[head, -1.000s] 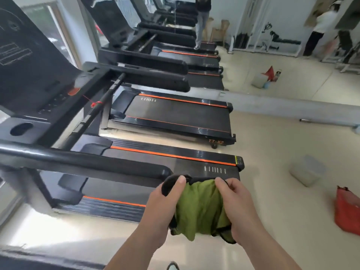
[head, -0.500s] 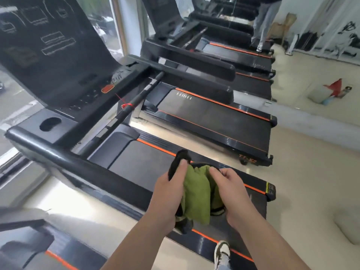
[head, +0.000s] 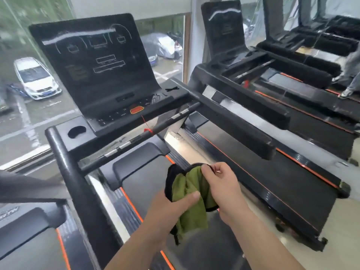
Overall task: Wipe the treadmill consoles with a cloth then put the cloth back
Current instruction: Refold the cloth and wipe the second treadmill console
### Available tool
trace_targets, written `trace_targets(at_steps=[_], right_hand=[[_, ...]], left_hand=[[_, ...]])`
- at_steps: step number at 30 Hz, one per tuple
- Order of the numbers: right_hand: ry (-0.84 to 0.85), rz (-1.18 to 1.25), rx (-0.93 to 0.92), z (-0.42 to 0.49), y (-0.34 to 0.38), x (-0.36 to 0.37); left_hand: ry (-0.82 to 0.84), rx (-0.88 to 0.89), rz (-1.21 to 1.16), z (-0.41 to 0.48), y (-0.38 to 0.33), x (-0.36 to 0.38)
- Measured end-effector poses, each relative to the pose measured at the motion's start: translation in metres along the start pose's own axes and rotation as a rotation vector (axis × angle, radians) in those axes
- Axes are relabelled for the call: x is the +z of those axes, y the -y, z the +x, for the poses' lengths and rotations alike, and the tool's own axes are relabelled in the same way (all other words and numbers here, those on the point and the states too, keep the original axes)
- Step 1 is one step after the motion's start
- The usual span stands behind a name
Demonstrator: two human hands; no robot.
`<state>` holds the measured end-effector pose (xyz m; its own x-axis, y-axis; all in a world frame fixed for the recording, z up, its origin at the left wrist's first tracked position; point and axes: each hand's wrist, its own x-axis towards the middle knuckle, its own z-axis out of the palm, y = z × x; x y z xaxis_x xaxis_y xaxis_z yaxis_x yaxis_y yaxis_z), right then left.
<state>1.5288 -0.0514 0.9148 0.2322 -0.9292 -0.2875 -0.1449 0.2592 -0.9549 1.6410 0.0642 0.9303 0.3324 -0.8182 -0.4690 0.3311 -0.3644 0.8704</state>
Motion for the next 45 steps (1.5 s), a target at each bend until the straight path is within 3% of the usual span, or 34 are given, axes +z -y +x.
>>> trace_targets(at_steps=[6,12,20,26,30,37,41,45], right_hand=[[0.26,-0.055,-0.064,0.07,0.048,0.04],[0.418,-0.146,-0.13,0.174,0.091,0.125],[0.581,-0.241,-0.291,0.29,0.155,0.257],[0.599,-0.259,-0.355,0.365,0.206,0.329],[0.719,-0.292,-0.396,0.41,0.23,0.37],[0.907,-0.278,-0.767,0.483,0.285,0.43],[0.84,-0.227,-0.946,0.528,0.32,0.462],[0.672,-0.282,-1.277,0.557,0.347,0.488]], left_hand=[[-0.256,0.053,-0.02,0.062,-0.033,-0.015],[-0.452,0.159,-0.148,0.17,-0.085,-0.069],[-0.321,0.174,-0.364,0.271,-0.162,-0.143],[-0.508,0.179,-0.602,0.315,-0.225,-0.193],[-0.681,0.253,-0.676,0.344,-0.259,-0.219],[-1.118,0.387,-0.665,0.394,-0.296,-0.256],[-1.261,0.404,-0.65,0.414,-0.314,-0.273],[-1.339,0.42,-0.591,0.426,-0.338,-0.291]])
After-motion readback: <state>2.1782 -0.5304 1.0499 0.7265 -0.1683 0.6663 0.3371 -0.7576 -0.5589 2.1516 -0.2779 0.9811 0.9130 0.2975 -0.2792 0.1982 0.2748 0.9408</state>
